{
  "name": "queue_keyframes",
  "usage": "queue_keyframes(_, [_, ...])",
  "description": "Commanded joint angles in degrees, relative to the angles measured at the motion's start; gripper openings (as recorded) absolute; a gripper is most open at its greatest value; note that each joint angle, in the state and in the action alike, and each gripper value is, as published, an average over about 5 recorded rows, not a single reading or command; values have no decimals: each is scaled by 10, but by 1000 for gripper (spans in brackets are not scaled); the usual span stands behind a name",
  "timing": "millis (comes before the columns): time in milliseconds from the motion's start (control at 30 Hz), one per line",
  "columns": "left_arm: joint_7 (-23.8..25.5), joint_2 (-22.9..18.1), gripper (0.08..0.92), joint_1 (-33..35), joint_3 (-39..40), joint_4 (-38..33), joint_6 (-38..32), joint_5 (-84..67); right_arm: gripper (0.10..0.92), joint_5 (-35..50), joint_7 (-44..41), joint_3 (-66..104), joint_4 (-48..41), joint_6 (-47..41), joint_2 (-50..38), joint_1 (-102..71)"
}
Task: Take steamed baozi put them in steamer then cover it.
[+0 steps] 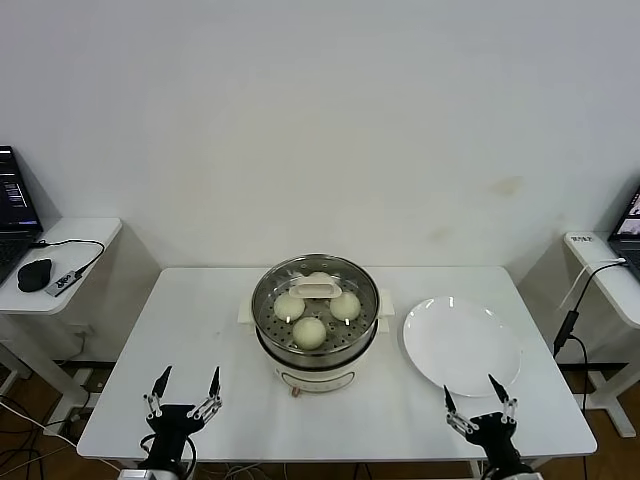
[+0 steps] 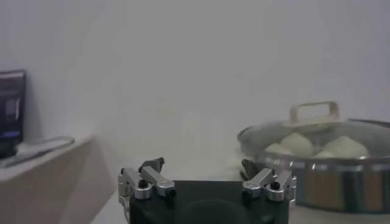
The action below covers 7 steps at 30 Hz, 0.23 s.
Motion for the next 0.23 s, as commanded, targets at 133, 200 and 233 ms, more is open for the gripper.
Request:
queue_keyframes(133, [3, -6, 823, 17, -1, 10, -8, -21, 823, 64, 7, -21, 24, -36, -8, -5])
queue_keyframes(200, [2, -7, 823, 15, 1, 12, -8, -18, 823, 68, 9, -22, 25, -42, -8, -5])
queue_keyframes(233, [1, -8, 823, 14, 1, 12, -8, -16, 823, 70, 10, -23, 25, -43, -8, -5])
